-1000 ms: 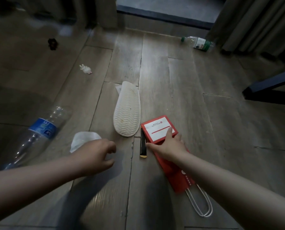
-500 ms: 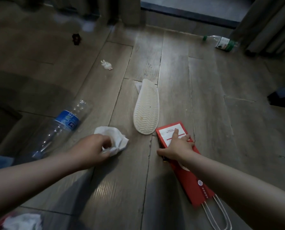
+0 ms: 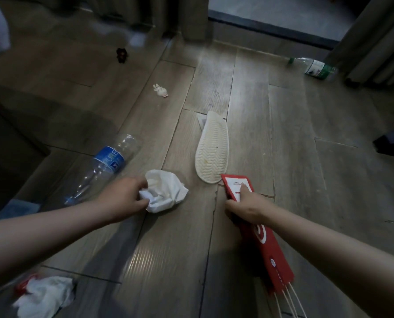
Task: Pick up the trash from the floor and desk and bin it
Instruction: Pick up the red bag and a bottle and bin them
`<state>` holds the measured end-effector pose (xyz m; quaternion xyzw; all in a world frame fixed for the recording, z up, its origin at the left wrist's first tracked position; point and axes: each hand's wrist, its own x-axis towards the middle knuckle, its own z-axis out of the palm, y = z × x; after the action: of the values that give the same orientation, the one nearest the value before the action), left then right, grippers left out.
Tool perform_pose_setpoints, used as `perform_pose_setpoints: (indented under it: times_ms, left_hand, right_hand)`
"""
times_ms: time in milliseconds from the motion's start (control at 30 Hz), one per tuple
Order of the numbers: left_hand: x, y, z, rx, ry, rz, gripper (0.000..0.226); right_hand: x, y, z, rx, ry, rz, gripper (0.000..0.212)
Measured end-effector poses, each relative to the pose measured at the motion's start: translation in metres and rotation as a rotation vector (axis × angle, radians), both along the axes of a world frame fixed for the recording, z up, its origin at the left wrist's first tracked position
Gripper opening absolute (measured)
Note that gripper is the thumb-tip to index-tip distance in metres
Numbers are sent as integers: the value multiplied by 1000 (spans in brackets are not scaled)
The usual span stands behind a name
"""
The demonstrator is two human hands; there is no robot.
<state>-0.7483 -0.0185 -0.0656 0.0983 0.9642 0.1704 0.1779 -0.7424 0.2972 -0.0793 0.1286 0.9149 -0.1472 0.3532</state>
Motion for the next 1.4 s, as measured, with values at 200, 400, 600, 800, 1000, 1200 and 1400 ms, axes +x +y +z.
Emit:
perform_pose_setpoints:
  times_ms: [200, 400, 600, 800, 1000, 1200, 1400]
  left_hand:
    - [-5, 9, -7, 20, -113, 27, 98]
    - [-5, 27, -18, -50, -151, -11, 107]
    - [-2, 30, -22, 104, -132, 12, 100]
    - [19, 57, -27, 210, -201, -213, 85]
    - [19, 71, -18, 331, -193, -278, 68]
    - [5, 49, -8, 217, -46, -192, 37]
    - [7, 6, -3, 113, -50, -125, 33]
  right_hand:
    - [7, 17, 15, -76, 108, -20, 80]
    - [17, 12, 8, -44, 133, -65, 93]
    - [22, 2, -12, 39, 130, -179, 112]
    - [17, 6, -14, -22, 176, -292, 120]
    - [24, 20, -9, -244, 217, -357, 105]
    - [36, -30, -13, -158, 202, -268, 131]
    - [24, -59, -10, -128, 111, -189, 151]
